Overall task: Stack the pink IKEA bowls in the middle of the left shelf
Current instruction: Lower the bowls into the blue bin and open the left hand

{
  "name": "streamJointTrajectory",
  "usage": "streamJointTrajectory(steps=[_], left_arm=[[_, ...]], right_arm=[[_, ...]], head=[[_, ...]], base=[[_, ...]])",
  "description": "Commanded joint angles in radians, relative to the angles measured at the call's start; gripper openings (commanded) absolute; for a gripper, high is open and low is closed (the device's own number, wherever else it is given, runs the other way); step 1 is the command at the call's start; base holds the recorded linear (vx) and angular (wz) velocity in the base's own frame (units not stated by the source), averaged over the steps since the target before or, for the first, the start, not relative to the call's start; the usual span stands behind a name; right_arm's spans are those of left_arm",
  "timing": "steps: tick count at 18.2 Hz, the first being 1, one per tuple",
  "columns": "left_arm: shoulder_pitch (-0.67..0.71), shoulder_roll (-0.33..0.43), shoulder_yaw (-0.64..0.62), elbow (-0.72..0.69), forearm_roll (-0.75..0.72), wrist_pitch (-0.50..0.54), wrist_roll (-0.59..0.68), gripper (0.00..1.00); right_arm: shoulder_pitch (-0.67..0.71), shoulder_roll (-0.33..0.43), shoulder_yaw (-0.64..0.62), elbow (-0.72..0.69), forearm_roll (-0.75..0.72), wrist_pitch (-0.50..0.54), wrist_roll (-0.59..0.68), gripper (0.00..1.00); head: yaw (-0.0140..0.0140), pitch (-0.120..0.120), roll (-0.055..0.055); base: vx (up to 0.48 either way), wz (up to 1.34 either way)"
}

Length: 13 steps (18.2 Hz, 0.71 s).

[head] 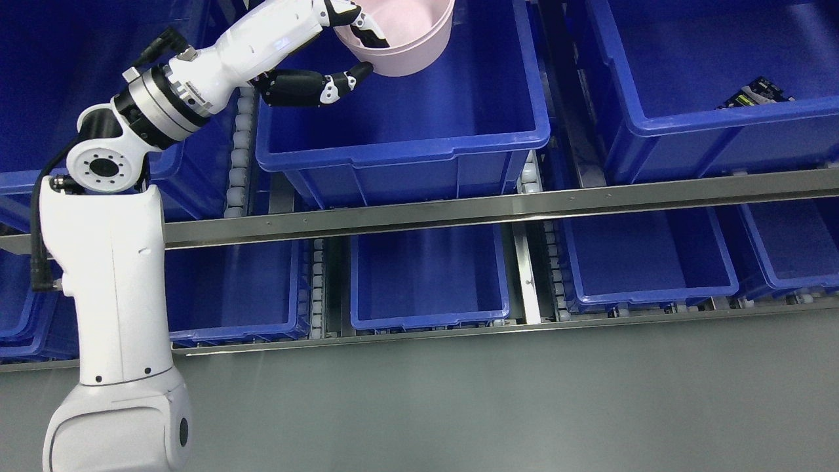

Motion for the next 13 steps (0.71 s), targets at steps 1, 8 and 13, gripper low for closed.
streamJointTrajectory(steps=[1,8,13], left_arm=[[-0.037,-0.051,-0.025,0.349,-0.137,-0.002,0.023,0.05],[-0.06,-0.053,-0.019,0.472,-0.189,0.001,0.144,0.07],[-0.053,-0.057,-0.014,0.469,-0.183,0.001,0.201,0.43]], right_arm=[[0.0,-0.017,-0.005,-0.017,-0.002,0.0,-0.001,1.0],[0.0,-0.017,-0.005,-0.017,-0.002,0.0,-0.001,1.0],[0.0,-0.017,-0.005,-0.017,-0.002,0.0,-0.001,1.0]], head=[[0.0,0.0,0.0],[0.0,0.0,0.0],[0.0,0.0,0.0]], base=[[0.063,-0.08],[0.036,-0.03],[0.0,0.0]])
